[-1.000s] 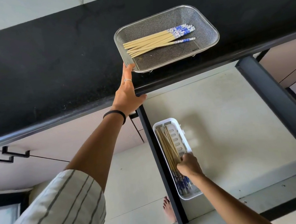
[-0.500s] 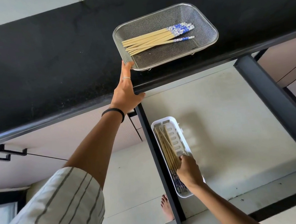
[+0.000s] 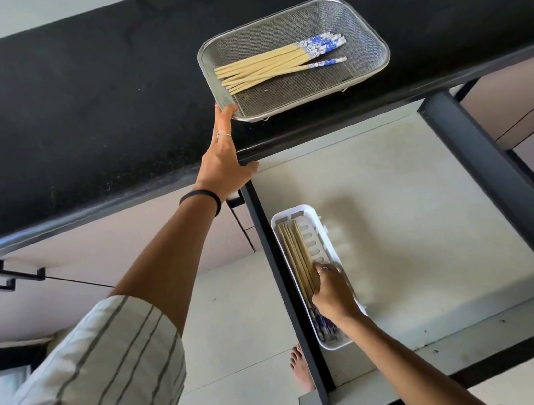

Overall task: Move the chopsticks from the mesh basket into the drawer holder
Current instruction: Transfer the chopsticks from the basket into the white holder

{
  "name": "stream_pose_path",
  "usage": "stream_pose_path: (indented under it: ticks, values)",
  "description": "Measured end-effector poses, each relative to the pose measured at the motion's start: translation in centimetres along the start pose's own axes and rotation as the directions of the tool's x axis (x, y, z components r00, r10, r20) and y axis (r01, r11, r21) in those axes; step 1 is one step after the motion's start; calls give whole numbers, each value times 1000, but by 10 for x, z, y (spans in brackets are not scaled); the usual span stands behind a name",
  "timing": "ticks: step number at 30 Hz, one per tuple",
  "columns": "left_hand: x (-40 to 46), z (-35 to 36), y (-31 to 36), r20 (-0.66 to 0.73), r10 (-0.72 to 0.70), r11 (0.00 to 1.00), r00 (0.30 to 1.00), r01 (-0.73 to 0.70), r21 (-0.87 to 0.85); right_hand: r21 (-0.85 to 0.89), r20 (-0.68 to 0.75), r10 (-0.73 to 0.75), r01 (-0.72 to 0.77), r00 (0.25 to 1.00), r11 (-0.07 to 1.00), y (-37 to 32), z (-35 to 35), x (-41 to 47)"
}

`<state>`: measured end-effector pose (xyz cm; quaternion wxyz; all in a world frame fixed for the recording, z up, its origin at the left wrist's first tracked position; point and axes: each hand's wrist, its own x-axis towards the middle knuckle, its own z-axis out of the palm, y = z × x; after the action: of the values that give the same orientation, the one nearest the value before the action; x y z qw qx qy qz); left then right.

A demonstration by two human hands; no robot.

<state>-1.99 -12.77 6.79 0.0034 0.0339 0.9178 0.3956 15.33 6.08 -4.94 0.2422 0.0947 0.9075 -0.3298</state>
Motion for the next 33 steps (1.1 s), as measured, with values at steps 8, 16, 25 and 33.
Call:
stream_pose_path:
  ticks: [8, 16, 25, 33]
  values:
    - [-4, -1, 3, 7, -19, 1000, 1000, 19, -24, 87, 52, 13, -18, 999, 996, 1, 5, -3]
    - [-3, 2, 5, -10, -45, 999, 999, 45, 11, 139, 96, 28, -41, 995, 989, -1, -4, 0]
    - [-5, 6, 13, -25, -85, 996, 996, 86, 17, 235, 141, 82, -114, 987, 965, -4, -9, 5]
    - [-6, 7, 16, -50, -109, 994, 993, 109, -4, 105, 140, 9, -24, 990, 994, 3, -9, 3]
